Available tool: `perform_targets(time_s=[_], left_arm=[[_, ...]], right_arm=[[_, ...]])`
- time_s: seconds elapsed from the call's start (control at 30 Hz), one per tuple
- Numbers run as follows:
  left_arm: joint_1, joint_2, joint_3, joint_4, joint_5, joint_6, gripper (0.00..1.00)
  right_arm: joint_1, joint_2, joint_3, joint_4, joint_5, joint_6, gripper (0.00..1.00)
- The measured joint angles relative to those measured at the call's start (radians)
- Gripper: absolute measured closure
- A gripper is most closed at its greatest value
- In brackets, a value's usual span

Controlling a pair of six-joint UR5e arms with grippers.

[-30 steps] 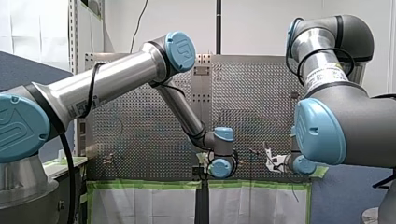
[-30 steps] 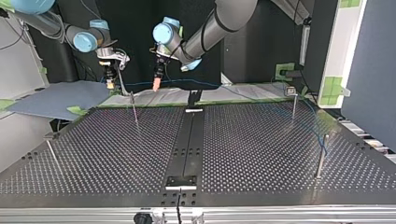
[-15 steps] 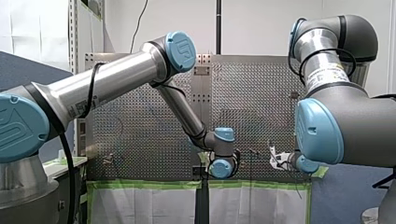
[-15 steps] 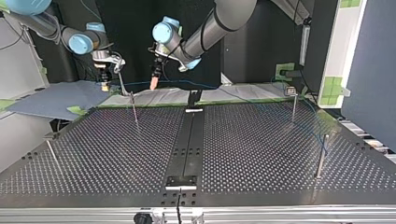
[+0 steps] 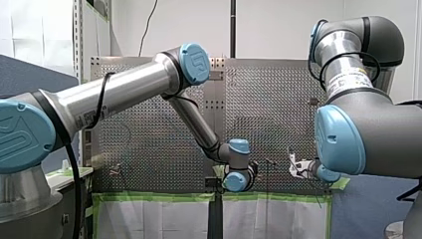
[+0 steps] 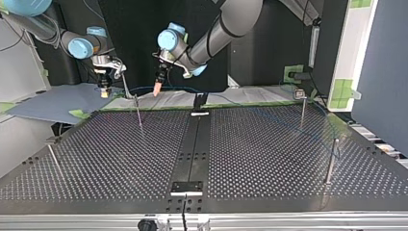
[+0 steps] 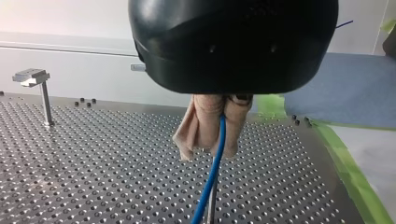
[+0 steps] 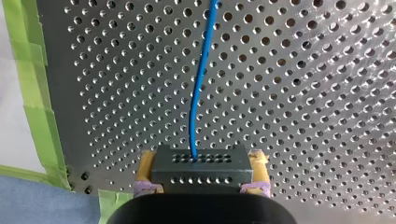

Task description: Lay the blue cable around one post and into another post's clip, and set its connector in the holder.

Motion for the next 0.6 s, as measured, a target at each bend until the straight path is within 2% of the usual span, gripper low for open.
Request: perform_targets(time_s=[0.33, 0.6], left_arm=[[0.025, -0.006, 0.027, -0.009, 0.001, -0.033, 1.00], [0.049, -0.019, 0.031, -0.008, 0.006, -0.031, 1.00]], right_arm=[[-0.008, 0.001, -0.015, 0.005, 0.008, 0.000, 1.00], [-0.018, 0.003, -0.018, 0.002, 0.020, 0.000, 1.00]])
